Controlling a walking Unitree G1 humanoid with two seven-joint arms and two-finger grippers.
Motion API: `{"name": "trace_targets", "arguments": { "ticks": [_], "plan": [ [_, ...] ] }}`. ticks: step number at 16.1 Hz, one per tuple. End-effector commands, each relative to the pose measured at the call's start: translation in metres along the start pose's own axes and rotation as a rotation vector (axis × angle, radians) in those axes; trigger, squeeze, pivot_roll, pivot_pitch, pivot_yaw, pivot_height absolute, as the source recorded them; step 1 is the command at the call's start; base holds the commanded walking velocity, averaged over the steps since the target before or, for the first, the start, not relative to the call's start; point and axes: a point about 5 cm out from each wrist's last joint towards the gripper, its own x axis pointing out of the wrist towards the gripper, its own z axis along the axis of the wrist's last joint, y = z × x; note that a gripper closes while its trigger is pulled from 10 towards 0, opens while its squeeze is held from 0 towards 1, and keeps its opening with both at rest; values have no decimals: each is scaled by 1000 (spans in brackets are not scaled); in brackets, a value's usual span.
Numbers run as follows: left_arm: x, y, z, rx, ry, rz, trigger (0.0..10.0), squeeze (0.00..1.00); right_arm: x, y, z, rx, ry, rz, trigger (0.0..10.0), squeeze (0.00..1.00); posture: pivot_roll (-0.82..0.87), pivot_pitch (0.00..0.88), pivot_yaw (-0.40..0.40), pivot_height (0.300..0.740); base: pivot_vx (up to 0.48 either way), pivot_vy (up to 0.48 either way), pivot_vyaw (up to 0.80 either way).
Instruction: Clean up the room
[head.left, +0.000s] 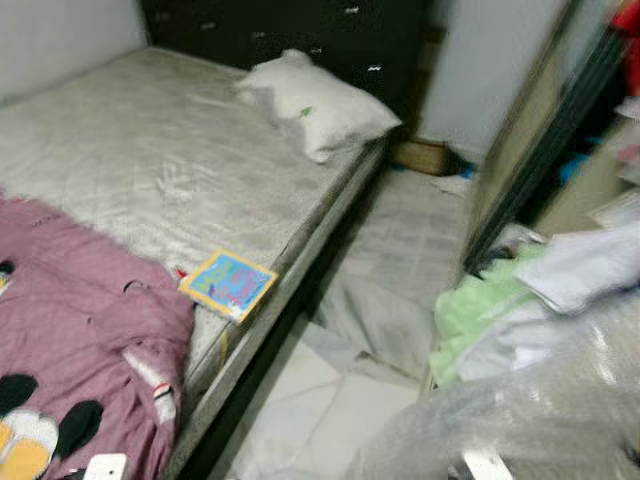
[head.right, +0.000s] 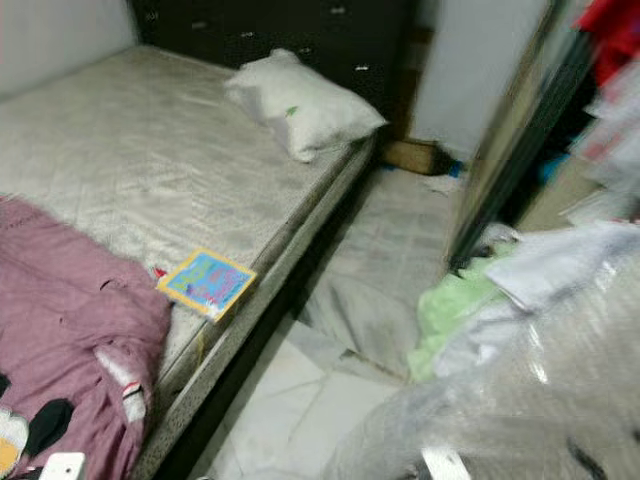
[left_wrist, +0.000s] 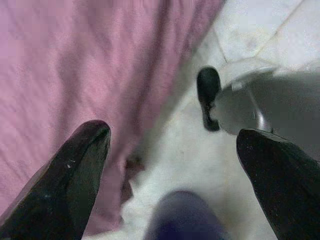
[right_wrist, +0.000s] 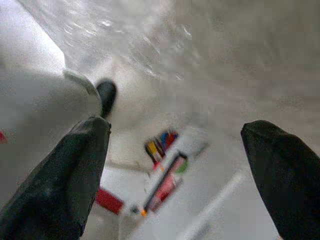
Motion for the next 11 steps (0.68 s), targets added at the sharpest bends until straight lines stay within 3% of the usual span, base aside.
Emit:
{"name": "trace_targets", "arguments": {
  "ticks": [1, 5, 11],
  "plan": [
    [0, -2, -3, -7, 6, -6, 10000, 0, -1, -4, -2, -11, 3, -7, 10000, 0, -99, 44, -38, 740, 0, 0, 0],
    [0, -2, -2, -8, 8, -8, 10000, 0, -1, -4, -1, -16, 3, -6, 10000, 0, -99, 43, -38, 740, 0, 0, 0],
    [1, -3, -1, -6, 7, -9, 10000, 0, -1, -4, 0, -23, -1, -6, 10000, 0, -100, 41, -39, 740, 0, 480, 0]
  ]
}}
